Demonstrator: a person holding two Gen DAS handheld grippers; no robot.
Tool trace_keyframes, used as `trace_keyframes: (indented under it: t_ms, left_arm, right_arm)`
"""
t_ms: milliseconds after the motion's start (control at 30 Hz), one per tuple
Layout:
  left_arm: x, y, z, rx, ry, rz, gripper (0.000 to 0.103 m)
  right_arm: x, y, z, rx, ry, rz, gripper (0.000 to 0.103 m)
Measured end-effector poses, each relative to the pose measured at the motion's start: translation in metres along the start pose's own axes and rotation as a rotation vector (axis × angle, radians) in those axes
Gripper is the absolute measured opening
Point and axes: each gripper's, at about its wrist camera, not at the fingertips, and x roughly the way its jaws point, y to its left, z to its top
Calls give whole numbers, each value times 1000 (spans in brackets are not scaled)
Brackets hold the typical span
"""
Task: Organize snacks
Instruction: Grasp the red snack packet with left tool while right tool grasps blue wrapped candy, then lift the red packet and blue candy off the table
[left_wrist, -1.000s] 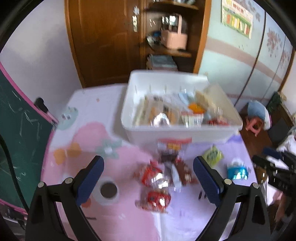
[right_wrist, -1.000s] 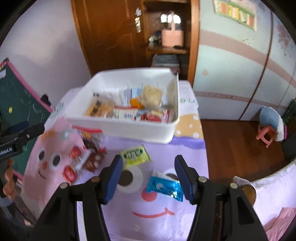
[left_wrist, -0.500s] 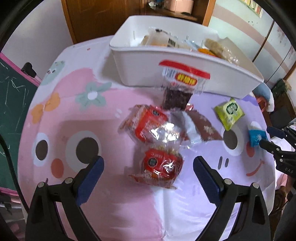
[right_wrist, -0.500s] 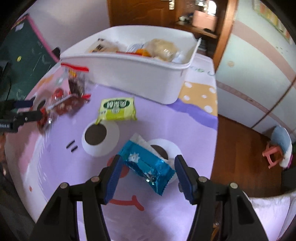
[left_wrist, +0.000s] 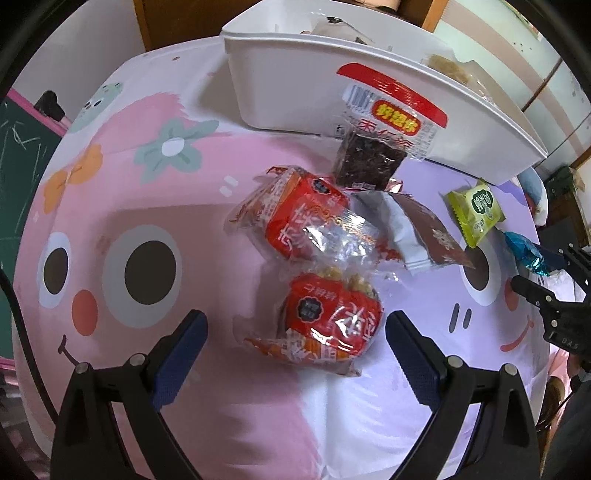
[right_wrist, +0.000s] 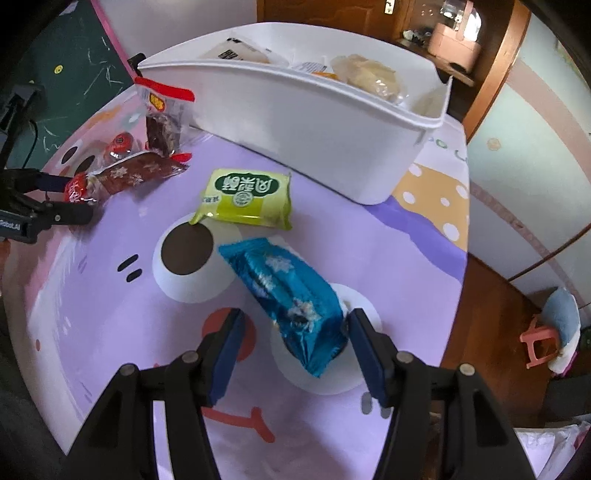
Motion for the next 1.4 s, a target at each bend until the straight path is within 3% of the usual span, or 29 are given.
trace_keyframes:
  t_ms: [100, 167, 267, 300, 333, 400, 467, 633, 933, 1400]
  left_arm:
    - [2, 5, 0, -15, 6, -16, 97]
    - [2, 7, -1, -14, 2, -18, 95]
    - [0, 9, -1, -15, -3, -21, 91]
    - [-1, 10, -1, -14, -7, -23, 87]
    - [-2, 9, -2, -11, -13, -23, 84]
    - [-5, 8, -1, -3, -24, -21, 67]
    - [-7, 7, -1, 6, -31, -8, 59]
    - [-10, 11, -3, 1, -39, -11, 52]
    - [-9, 6, -4, 31, 0, 66, 52]
    - [-10, 12, -5, 29, 3, 54, 53]
  right_arm:
    - [1, 2, 2, 19, -2, 11, 56]
    - [0, 1, 2, 29, -9, 16, 43]
    - [0, -2, 4, 55, -12, 9, 35]
    - [0, -3, 4, 62, -14, 4, 32]
    - [0, -3, 4, 68, -16, 6, 21]
    - [-2, -5, 6, 92, -25, 26, 16]
    - [-6, -3, 6, 110, -44, 32, 14]
    - [-21, 14, 1, 125, -102, 65, 12]
    - [-25, 40, -6, 174, -106, 95, 11]
    - [-28, 60, -9, 175, -92, 51, 11]
